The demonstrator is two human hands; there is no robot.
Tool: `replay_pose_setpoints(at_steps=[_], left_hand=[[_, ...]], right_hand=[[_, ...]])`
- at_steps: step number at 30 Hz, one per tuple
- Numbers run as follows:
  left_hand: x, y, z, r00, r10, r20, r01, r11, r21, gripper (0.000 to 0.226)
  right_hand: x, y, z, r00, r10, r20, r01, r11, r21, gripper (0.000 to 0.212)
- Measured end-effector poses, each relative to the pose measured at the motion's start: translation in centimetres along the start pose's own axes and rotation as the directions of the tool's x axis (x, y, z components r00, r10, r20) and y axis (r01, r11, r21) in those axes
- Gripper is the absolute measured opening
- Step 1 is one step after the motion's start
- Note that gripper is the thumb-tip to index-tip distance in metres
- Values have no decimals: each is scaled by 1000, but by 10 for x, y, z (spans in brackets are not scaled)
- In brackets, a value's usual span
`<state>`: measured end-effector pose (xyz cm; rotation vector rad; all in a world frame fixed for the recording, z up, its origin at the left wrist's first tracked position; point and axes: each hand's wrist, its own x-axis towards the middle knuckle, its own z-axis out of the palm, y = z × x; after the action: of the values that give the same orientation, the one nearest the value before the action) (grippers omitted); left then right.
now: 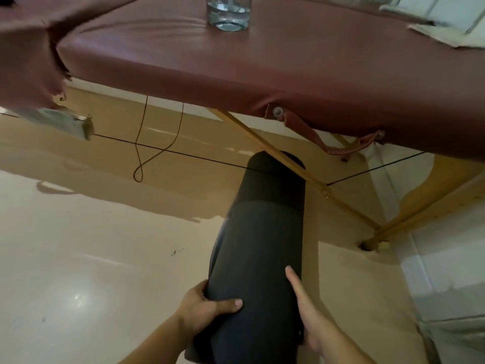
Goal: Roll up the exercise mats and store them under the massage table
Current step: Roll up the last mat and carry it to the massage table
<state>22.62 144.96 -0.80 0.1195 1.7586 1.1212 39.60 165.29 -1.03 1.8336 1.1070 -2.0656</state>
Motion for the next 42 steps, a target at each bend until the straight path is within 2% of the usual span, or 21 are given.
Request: replay_pose_setpoints(at_steps=[2,5,8,10,12,14,16,17,19,21,23,25,28,29,32,34,36,39,42], left_hand=[[6,17,3,1000,17,2,-17,1000,9,102],[17,39,13,997,11,79,-12,1000,16,91],[26,48,47,992,-6,126,0,999,47,85],[35,51,74,993,9,118,-17,998,64,94],[44,53,97,994,17,104,-24,998,66,109],[50,57,110,996,16,84,-20,999,50,114],[49,60,117,996,21,88,-24,999,28,102],[48,61,118,996,31,84,-32,999,18,93],[48,60,117,996,54,69,-54,999,-4,84],[45,57,117,996,73,42,-74,997,7,87],[40,52,113,994,100,39,-102,994,41,100],[32,51,102,991,92,98,-98,993,63,109],[21,52,90,974,53,222,-80,990,114,97],[22,54,90,975,66,212,-93,988,122,96],[33,70,97,989,142,42,-146,981,131,85],[48,82,109,982,184,-44,-177,975,132,74],[64,91,118,971,226,-82,-213,967,143,72],[82,96,126,969,234,-77,-214,955,207,81],[96,99,128,971,227,-73,-202,946,255,86]], right_hand=[[-3,-11,-1,999,-44,-19,43,999,-16,145],[-13,-13,-12,996,-73,-45,74,997,21,135],[-17,-10,-42,998,-65,-13,66,996,68,140],[-24,-13,-60,993,-107,-44,111,990,82,143],[-28,-15,-72,981,-175,-78,181,980,78,136],[-30,-15,-81,926,-319,-201,311,948,-72,140],[-35,-16,-88,909,-364,-204,310,916,-254,147],[-42,-19,-89,934,-316,-168,256,918,-301,150],[-49,-25,-90,989,-111,-97,58,898,-436,165],[-54,-26,-83,994,23,-105,-78,824,-561,178],[-54,-25,-76,990,56,-131,-126,775,-620,183],[-48,-21,-74,988,9,-155,-101,791,-604,183],[-36,-13,-80,964,-236,-122,143,848,-510,180],[-32,-14,-80,934,-334,-126,231,833,-503,177],[-26,-25,-67,804,-550,-226,390,774,-499,155],[-26,-34,-56,719,-617,-320,444,762,-472,132],[-24,-37,-51,668,-644,-374,501,760,-414,108],[-21,-38,-51,627,-684,-374,513,723,-463,69],[-25,-36,-48,670,-644,-369,467,752,-465,58]])
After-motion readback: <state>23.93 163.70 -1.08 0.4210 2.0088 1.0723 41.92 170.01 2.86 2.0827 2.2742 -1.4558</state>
